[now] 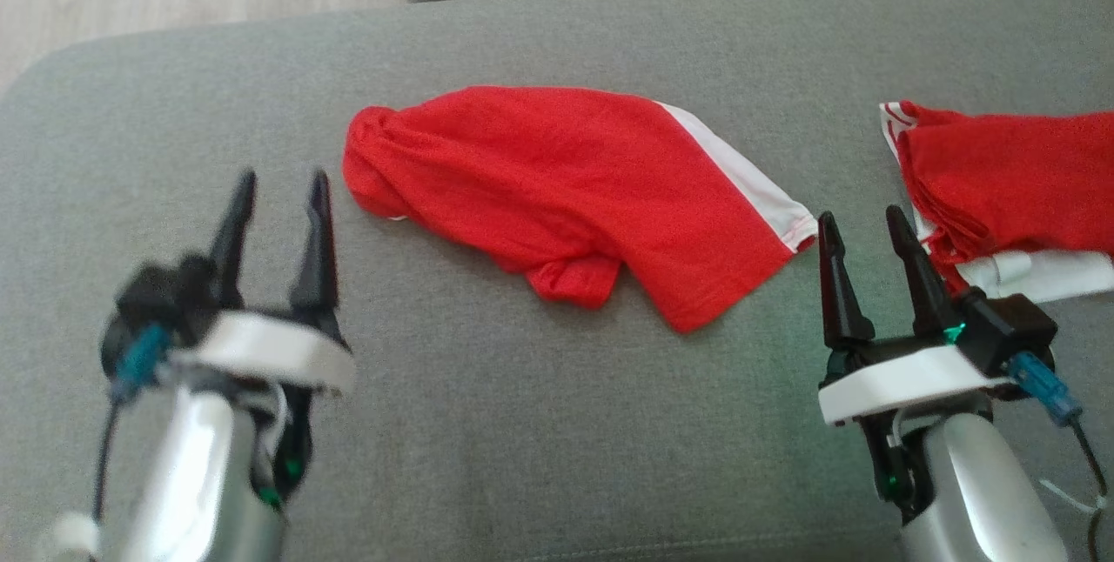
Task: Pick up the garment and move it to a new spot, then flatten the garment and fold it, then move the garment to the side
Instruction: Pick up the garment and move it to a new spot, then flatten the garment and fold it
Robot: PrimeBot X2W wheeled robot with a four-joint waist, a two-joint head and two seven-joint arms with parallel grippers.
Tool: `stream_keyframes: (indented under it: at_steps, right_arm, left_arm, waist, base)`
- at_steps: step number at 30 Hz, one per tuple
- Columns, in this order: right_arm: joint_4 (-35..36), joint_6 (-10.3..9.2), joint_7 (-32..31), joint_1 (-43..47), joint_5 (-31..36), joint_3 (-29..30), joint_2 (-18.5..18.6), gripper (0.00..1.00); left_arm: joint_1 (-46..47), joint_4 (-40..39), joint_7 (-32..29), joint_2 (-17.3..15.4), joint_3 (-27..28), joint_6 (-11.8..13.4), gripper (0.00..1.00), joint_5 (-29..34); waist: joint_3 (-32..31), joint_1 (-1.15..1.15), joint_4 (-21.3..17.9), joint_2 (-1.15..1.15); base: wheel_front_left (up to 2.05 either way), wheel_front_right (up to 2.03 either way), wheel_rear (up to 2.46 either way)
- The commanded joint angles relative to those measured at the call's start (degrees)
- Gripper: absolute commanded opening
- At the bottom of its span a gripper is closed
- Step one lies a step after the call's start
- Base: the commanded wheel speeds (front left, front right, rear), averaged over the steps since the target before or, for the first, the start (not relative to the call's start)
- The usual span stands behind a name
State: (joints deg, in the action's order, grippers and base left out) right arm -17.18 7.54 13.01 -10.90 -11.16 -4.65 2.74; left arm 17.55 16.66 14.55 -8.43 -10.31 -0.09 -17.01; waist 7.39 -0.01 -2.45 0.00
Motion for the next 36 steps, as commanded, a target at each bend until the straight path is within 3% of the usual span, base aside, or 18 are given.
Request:
stream_keyframes:
  at_steps: [1, 6, 17, 25, 36]
  right_arm:
    - [1.7, -0.05, -0.1, -0.4, -0.4, -1.0, 0.1, 1.0]
    - [1.9, -0.05, -0.7, -0.4, 0.2, -0.4, 0.1, 1.0]
    - [1.1, -0.05, -8.5, -10.0, -0.1, -1.3, 2.7, 1.0]
    - [-11.6, -0.05, -22.1, -24.0, -6.6, -4.1, 9.7, 1.0]
    - [-24.7, -0.05, -31.1, -34.6, -15.9, -17.9, 20.4, 1.0]
  left_arm:
    - [-1.4, -4.3, 0.4, 0.1, 2.6, -0.7, 1.0, 1.4]
    - [-7.1, -8.6, 0.4, 3.6, 2.9, -2.8, 1.0, 3.2]
    - [-4.7, -7.6, 0.4, 5.2, 0.9, -4.9, 1.0, 4.6]
    - [-2.6, -6.7, 0.4, 5.5, -2.6, -5.4, 1.0, 3.1]
    - [-0.5, -7.3, 0.4, 5.5, -6.8, -3.6, 1.0, 0.4]
  waist:
    - [-0.9, 0.01, 0.9, 0.0]
    - [-0.8, 0.01, 3.1, 0.0]
    - [3.5, 0.01, 8.9, 0.0]
    - [8.3, 0.01, 14.4, 0.0]
    - [11.8, 0.01, 19.3, 0.0]
  base:
    - [0.0, 0.0, 0.0]
    - [0.0, 0.0, 0.0]
    - [0.0, 0.0, 0.0]
    - [0.0, 0.0, 0.0]
    - [0.0, 0.0, 0.0]
